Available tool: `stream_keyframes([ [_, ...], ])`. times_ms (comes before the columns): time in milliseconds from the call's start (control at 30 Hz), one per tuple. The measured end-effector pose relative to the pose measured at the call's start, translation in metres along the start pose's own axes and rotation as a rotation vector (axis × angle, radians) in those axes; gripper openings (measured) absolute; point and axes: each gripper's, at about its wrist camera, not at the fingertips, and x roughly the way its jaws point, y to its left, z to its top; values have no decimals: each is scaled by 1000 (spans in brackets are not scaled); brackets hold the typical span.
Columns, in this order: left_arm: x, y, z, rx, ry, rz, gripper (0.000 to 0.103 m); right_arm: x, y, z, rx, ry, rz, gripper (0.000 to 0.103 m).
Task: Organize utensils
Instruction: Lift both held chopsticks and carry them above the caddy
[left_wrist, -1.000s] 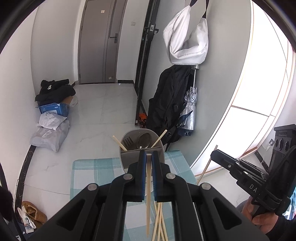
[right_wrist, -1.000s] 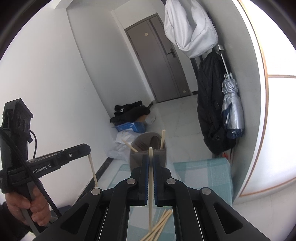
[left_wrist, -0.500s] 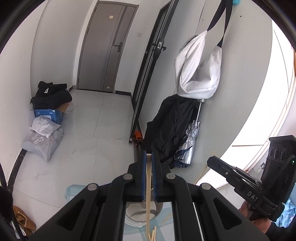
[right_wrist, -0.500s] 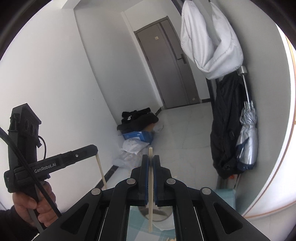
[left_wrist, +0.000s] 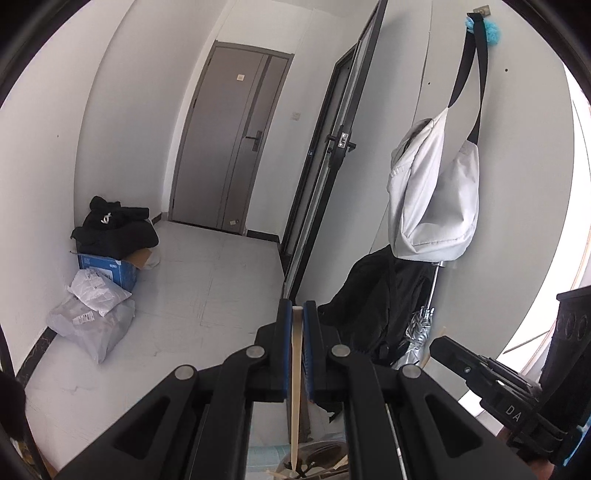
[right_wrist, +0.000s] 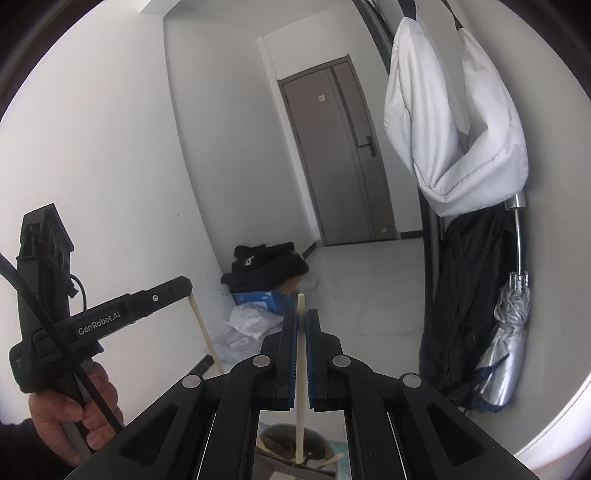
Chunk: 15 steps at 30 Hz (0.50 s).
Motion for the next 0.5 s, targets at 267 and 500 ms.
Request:
stream_keyframes([
  [267, 13, 10, -11, -27, 37, -36, 3, 24, 7, -19, -52, 28, -9, 4],
  [500, 16, 8, -20, 3, 76, -52, 3, 22, 11, -29, -99, 42, 8, 4],
])
